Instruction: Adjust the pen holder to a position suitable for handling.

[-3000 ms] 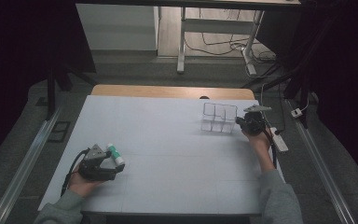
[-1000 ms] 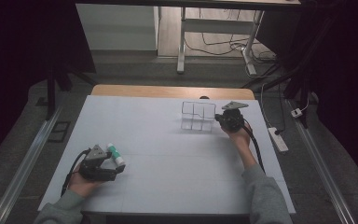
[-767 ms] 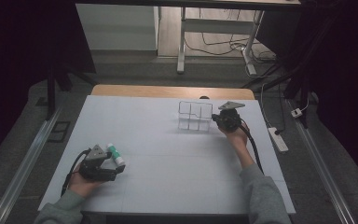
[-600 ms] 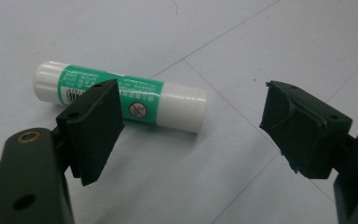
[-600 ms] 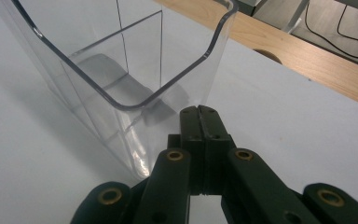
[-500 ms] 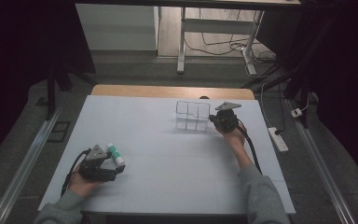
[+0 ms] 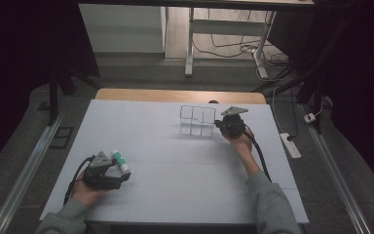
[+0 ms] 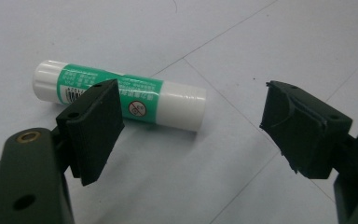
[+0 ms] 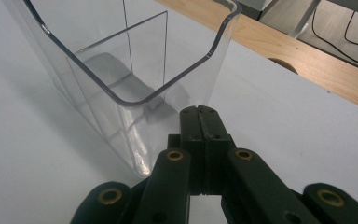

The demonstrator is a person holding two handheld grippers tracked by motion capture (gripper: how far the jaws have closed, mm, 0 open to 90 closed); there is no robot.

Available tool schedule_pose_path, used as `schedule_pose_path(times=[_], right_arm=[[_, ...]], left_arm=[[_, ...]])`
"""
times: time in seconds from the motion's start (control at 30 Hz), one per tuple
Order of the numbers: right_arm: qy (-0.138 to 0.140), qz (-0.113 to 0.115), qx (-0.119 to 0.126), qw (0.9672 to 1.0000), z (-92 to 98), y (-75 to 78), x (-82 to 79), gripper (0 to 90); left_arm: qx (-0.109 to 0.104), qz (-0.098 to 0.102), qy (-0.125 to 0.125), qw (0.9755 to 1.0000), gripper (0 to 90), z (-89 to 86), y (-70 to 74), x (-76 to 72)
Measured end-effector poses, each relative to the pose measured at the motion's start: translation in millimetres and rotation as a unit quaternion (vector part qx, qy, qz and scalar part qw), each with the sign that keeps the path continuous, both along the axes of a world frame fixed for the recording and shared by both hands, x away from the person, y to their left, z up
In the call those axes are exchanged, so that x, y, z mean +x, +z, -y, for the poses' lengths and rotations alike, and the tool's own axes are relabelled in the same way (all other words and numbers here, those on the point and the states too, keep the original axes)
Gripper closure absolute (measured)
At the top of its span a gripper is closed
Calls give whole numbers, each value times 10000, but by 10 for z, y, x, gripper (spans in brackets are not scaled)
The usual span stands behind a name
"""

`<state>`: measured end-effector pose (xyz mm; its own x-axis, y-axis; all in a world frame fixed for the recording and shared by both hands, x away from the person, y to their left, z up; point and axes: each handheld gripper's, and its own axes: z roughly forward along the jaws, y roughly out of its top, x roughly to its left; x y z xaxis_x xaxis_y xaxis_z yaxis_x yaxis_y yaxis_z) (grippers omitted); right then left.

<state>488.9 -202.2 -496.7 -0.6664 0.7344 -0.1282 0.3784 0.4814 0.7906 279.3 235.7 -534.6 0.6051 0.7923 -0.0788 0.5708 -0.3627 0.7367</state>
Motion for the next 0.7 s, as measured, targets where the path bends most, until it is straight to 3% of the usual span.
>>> schedule_pose_path(times=[0.7], right_arm=[[125, 4, 13, 9999, -131, -17, 32, 886]], left_arm=[[30, -7, 59, 10000, 201, -19, -8, -29]])
